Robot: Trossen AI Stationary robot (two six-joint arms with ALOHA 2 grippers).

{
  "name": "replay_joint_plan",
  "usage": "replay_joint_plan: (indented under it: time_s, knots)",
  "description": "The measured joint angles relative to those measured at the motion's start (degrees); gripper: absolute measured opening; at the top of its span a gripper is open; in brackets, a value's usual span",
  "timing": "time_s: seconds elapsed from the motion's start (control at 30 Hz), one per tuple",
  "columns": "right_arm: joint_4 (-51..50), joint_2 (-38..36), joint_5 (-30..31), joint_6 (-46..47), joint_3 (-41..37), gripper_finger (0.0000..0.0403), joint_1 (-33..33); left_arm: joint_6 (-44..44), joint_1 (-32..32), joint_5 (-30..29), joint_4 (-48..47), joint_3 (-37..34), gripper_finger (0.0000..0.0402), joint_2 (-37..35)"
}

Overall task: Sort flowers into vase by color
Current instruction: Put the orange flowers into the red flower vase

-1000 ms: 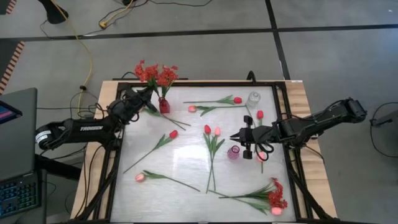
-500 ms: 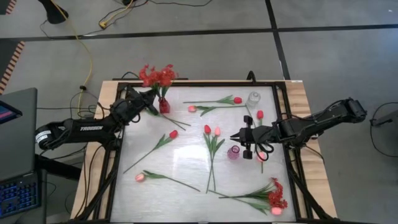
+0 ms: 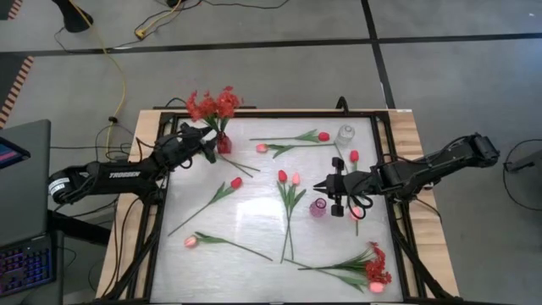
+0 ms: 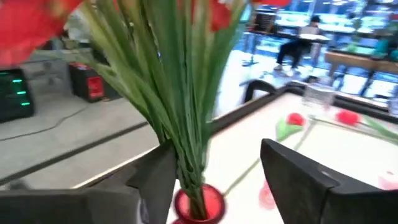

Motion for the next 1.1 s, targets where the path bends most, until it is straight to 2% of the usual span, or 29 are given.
replay_joint_plan:
  time_s: [0.23, 0.57, 0.73, 0.9, 1.0, 1.1]
  knots:
    - [0.0, 0.0, 0.0, 0.0, 0.0, 0.0062, 0.0, 0.0, 0.0, 2.5, -5.0, 0.0, 0.0242, -0.9]
    - [0.0, 0.0, 0.0, 0.0, 0.0, 0.0062, 0.0, -0.5, 0.0, 1.5, -19.8, 0.0, 0.0241, -7.4]
    - [0.0, 0.0, 0.0, -0.1, 0.0, 0.0062, 0.0, -3.6, -0.6, 1.4, -30.1, 1.1, 0.0241, -11.8]
    - [0.1, 0.0, 0.0, 0.0, 0.0, 0.0062, 0.0, -5.4, -5.9, 3.0, -40.2, 5.5, 0.0241, -13.6]
    - [0.6, 0.0, 0.0, 0.0, 0.0, 0.0062, 0.0, -5.7, -11.4, 3.4, -43.6, 8.8, 0.0241, -13.6]
    - [1.9, 0.0, 0.0, 0.0, 0.0, 0.0062, 0.0, -5.6, -17.4, 1.2, -47.3, 11.7, 0.0241, -13.6]
